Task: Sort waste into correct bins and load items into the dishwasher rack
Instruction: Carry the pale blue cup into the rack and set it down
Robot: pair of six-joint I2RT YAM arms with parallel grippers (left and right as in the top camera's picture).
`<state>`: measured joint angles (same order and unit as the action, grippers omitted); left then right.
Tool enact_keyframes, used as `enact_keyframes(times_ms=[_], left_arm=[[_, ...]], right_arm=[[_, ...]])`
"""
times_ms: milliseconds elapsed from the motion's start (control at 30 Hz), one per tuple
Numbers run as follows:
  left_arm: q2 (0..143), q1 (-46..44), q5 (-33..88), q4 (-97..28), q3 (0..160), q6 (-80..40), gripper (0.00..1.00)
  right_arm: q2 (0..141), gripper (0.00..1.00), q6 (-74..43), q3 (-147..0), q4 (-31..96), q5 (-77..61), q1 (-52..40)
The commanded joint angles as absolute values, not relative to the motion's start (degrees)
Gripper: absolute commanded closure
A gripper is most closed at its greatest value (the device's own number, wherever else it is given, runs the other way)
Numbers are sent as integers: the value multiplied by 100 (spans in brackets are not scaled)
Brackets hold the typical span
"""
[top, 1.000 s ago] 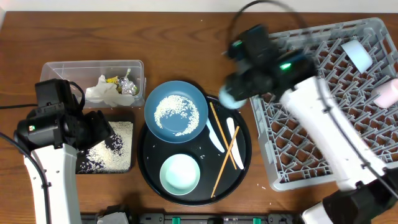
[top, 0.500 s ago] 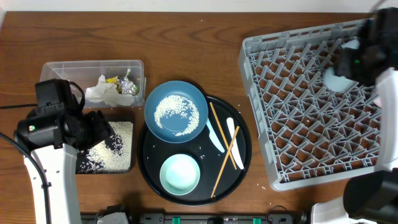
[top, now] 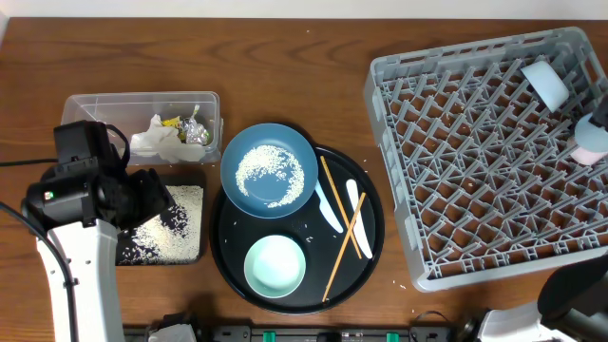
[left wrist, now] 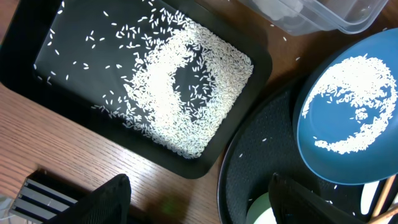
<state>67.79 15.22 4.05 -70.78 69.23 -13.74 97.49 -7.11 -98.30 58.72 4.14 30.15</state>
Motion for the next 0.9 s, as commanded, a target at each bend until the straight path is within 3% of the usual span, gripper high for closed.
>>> enact_keyframes(times_ms=[0,867], left_arm=[[6812,1546,342,-7113,6873,-1428,28],[6810,1546,342,-7111,6873,-1428,28]], right_arm=[[10020,76,-766,-9813,5767,427,3081],[10516,76,-766,-9682,5675,-110,3020]])
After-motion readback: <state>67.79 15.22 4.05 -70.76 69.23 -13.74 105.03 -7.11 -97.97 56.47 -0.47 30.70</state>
